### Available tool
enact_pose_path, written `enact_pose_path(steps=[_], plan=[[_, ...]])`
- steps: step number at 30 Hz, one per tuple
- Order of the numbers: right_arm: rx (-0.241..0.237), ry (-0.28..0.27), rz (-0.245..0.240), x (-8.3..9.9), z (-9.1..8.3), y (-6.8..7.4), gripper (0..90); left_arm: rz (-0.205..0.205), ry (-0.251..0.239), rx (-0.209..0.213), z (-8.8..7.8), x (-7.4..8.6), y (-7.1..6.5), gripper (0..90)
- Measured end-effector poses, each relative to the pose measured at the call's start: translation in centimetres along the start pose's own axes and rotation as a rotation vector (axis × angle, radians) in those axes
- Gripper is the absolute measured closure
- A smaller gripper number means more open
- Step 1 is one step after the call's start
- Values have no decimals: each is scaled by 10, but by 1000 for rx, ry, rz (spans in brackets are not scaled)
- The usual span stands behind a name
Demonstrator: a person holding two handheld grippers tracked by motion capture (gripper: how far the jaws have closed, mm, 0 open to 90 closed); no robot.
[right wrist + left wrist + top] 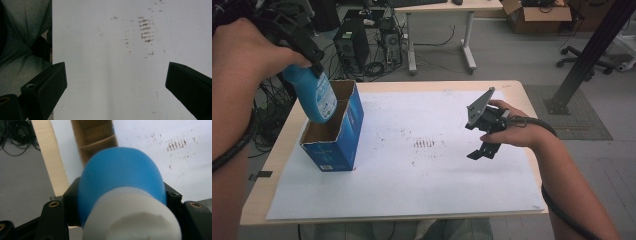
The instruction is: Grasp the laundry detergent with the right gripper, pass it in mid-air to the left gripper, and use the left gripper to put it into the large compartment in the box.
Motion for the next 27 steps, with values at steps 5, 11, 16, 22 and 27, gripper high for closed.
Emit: enact_pose_path(steps=[5,11,16,22,27], plan=[[-8,-3,-1,-1,3,0,38,-34,-2,-5,0,-1,6,374],[-26,5,-7,-3,9,1,39,-60,10,5,6,0,12,374],[-39,30,-9,-5,9,3,42,-73,16,4,16,0,15,374],[-41,54,-16,-8,6,3,42,-82,37,8,32,-1,17,374],[-40,49,-19,-10,4,4,42,-93,44,1,45,0,21,373]])
Point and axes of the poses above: each handheld gripper's, and its own axes: z roughly forward along the jaws, x roughly out of its underside, y roughly to its left, the point moved 7 cm from there along z, roughly forward along the jaws, and after that the axes turned 1 degree about x, right-handed, at the moved point
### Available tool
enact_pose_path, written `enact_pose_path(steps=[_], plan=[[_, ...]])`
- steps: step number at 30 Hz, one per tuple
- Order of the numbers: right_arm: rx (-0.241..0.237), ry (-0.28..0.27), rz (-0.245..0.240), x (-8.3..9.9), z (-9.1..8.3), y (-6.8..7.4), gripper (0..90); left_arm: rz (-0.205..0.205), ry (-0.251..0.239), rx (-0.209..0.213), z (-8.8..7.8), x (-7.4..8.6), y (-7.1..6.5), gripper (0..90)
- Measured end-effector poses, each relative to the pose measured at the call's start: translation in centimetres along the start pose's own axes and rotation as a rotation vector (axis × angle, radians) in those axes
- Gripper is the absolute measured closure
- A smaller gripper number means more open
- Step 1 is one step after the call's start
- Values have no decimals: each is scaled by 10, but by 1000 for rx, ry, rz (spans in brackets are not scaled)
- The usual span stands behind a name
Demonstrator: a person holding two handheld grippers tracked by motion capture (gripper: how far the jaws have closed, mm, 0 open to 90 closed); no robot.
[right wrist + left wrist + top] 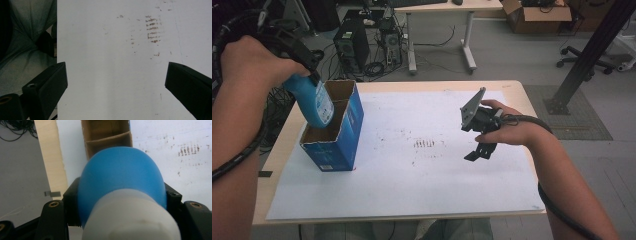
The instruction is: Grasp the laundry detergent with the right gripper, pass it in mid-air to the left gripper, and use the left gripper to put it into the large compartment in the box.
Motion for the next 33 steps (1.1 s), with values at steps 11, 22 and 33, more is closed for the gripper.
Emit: enact_pose_path(steps=[11,22,33], plan=[[-3,1,8,3,1,2,44,-1,11,-6,28,2,4,374],[-4,-3,3,0,3,2,45,9,41,6,59,6,1,374],[-4,-6,5,0,2,3,46,9,71,16,91,9,1,374]])
Point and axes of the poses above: each handheld gripper's, and its own axes: z roughly forward along the jaws, x roughly out of its underside, y roughly to its left, the point moved 7 cm from there along z, roughly forward along the jaws, and after that the axes turned 1 degree about x, right-handed, at the moved point
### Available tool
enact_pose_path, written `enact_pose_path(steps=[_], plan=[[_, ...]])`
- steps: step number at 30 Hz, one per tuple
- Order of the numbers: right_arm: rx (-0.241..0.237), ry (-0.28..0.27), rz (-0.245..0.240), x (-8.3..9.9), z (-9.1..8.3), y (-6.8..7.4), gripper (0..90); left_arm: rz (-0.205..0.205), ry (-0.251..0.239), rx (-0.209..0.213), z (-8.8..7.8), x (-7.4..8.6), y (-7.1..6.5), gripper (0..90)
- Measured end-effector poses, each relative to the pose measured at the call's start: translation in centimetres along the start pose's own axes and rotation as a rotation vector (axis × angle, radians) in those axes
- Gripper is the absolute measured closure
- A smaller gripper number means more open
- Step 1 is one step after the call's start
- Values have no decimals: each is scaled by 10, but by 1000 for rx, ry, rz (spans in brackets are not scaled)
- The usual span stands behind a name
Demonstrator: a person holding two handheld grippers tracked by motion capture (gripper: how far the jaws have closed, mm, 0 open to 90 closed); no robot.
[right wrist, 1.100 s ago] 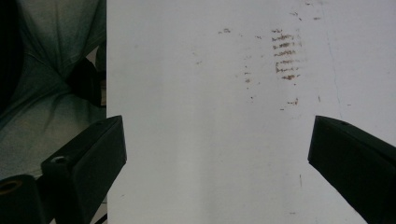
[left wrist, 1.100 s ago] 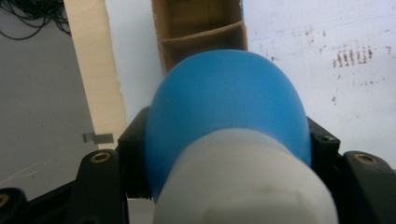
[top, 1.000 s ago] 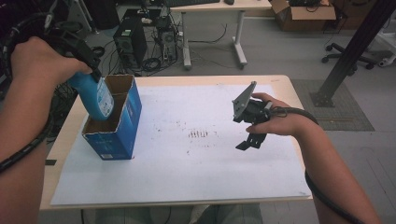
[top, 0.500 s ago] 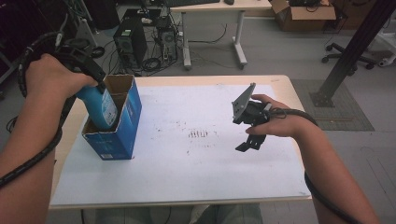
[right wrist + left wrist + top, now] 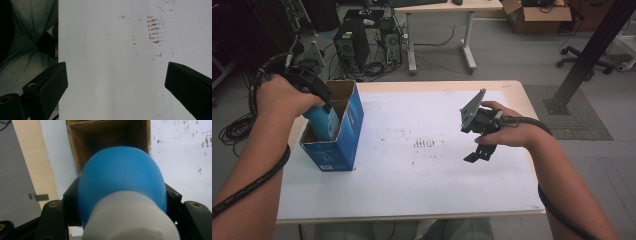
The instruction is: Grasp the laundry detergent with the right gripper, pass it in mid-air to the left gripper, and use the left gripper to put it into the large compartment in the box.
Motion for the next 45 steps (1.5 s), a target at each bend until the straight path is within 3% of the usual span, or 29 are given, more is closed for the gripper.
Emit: enact_pose_path(steps=[18,45], plan=[[-9,-7,-12,-2,6,3,46,-12,20,-10,44,4,4,374],[-18,-4,0,2,12,5,47,-3,39,-28,71,4,2,373]])
Point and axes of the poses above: each handheld gripper's, and its own axes: z roughly forward along the jaws, x roughly out of its underside, y roughly to its left, the point moved 7 cm from there along z, roughly forward along the jaws, and after that the axes turned 1 degree about x, right-handed, at the moved point
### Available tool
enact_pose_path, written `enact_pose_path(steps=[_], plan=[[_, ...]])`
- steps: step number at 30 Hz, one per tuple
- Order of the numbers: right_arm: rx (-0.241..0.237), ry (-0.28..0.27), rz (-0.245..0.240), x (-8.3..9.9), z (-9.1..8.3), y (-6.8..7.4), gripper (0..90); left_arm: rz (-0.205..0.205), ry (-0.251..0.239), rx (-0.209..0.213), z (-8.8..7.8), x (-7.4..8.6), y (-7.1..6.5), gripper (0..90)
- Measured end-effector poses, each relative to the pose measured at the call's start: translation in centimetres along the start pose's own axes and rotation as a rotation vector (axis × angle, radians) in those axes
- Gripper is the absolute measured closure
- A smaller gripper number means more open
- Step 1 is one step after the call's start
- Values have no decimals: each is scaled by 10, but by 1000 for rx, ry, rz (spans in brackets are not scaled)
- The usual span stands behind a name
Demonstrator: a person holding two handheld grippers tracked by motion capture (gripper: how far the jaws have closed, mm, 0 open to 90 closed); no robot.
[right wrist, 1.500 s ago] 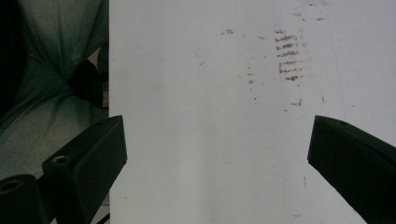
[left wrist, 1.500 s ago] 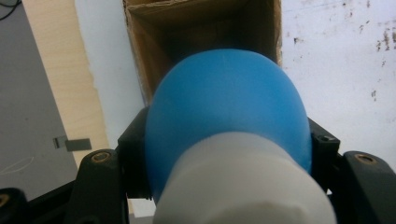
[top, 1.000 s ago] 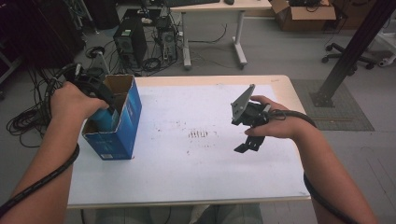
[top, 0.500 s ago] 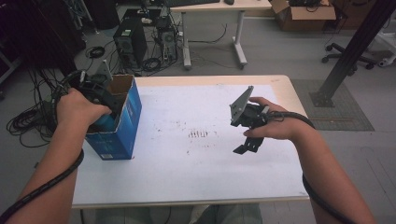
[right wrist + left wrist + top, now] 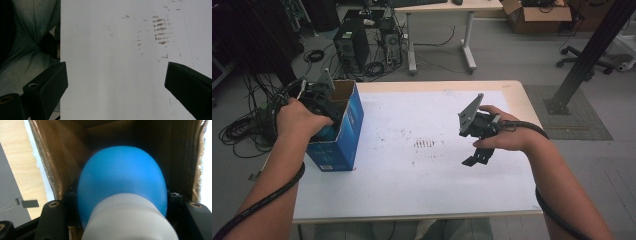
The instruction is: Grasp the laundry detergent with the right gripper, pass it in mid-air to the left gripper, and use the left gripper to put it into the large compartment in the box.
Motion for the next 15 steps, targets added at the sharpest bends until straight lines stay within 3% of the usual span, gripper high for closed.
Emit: enact_pose_path(steps=[15], plan=[[-5,3,0,0,3,1,47,3,7,8,8,1,1,373]])
Point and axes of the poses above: each handheld gripper's, and its own axes: z roughly forward along the jaws, x roughly out of its underside, y roughly to its left, the point moved 7 cm from there along z, roughly forward along the jaws, and after that the axes turned 1 degree about x, right-handed, at the moved point
